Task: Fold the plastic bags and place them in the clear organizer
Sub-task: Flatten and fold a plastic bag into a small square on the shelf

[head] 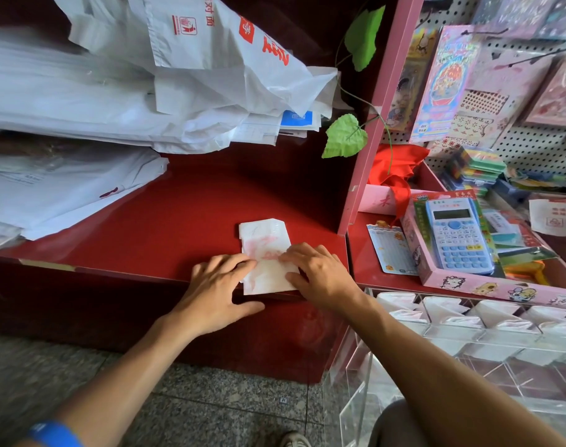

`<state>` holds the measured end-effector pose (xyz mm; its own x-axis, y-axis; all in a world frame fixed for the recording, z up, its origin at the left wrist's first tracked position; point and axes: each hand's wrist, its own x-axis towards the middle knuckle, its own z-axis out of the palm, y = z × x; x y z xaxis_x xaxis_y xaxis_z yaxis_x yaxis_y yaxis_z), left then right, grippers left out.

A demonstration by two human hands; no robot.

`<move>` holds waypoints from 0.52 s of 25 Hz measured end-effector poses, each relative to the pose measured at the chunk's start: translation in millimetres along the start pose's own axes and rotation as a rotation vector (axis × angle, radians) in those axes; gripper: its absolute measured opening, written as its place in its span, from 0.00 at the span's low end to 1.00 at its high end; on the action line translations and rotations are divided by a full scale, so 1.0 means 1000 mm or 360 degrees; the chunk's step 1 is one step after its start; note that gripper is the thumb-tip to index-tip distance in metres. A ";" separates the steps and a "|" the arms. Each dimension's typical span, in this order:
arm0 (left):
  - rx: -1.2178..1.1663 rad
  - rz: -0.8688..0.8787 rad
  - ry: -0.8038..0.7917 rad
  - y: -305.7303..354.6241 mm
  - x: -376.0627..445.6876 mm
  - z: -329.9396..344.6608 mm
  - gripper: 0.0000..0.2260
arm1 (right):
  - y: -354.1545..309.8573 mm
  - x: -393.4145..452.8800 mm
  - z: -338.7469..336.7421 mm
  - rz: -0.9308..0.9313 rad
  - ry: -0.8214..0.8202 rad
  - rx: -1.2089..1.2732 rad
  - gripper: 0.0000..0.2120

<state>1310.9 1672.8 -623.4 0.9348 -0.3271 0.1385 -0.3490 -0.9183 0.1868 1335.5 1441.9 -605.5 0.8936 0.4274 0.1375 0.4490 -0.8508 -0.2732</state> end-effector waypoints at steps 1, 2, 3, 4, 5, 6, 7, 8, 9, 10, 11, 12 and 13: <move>-0.0006 0.0008 0.0061 -0.001 0.000 0.003 0.40 | 0.001 -0.001 -0.002 -0.0026 -0.0060 -0.0029 0.27; -0.0062 0.0011 0.0131 -0.002 0.000 0.005 0.37 | 0.003 -0.003 -0.003 -0.0042 -0.0114 -0.0047 0.32; -0.0141 0.0010 0.0188 -0.003 0.001 0.007 0.33 | 0.004 -0.005 -0.006 -0.0056 -0.0159 -0.0083 0.36; -0.0215 0.0017 0.0237 -0.003 0.001 0.008 0.29 | 0.007 -0.005 -0.007 -0.0062 -0.0194 -0.0121 0.37; -0.0279 0.0024 0.0280 -0.004 0.002 0.009 0.27 | 0.007 -0.004 -0.008 -0.0066 -0.0213 -0.0138 0.36; -0.0347 0.0023 0.0324 -0.005 0.002 0.008 0.26 | 0.007 -0.003 -0.006 -0.0060 -0.0209 -0.0105 0.33; -0.0439 0.0001 0.0364 -0.004 0.002 0.006 0.26 | 0.007 -0.002 -0.004 -0.0071 -0.0166 0.0005 0.29; -0.0557 -0.0039 0.0387 -0.004 0.003 0.003 0.25 | 0.009 0.000 -0.003 -0.0074 -0.0097 0.0173 0.23; -0.0677 -0.0102 0.0378 -0.003 0.004 0.001 0.25 | 0.009 0.000 -0.003 -0.0059 -0.0013 0.0348 0.17; -0.0785 -0.0161 0.0355 -0.002 0.004 -0.001 0.23 | 0.009 0.000 -0.005 -0.0009 0.0033 0.0517 0.11; -0.0881 -0.0222 0.0335 -0.001 0.005 -0.002 0.22 | 0.009 0.000 -0.006 0.0064 0.0028 0.0685 0.07; -0.0960 -0.0277 0.0335 -0.001 0.006 -0.001 0.20 | 0.007 -0.001 -0.009 0.0148 0.0013 0.0826 0.07; -0.1026 -0.0338 0.0347 0.001 0.007 -0.003 0.20 | 0.007 -0.002 -0.010 0.0213 0.0026 0.0917 0.08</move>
<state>1316.6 1670.5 -619.5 0.9758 -0.0420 0.2144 -0.1936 -0.6206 0.7599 1337.1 1432.3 -598.2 0.9444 0.3189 0.0797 0.2641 -0.5920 -0.7615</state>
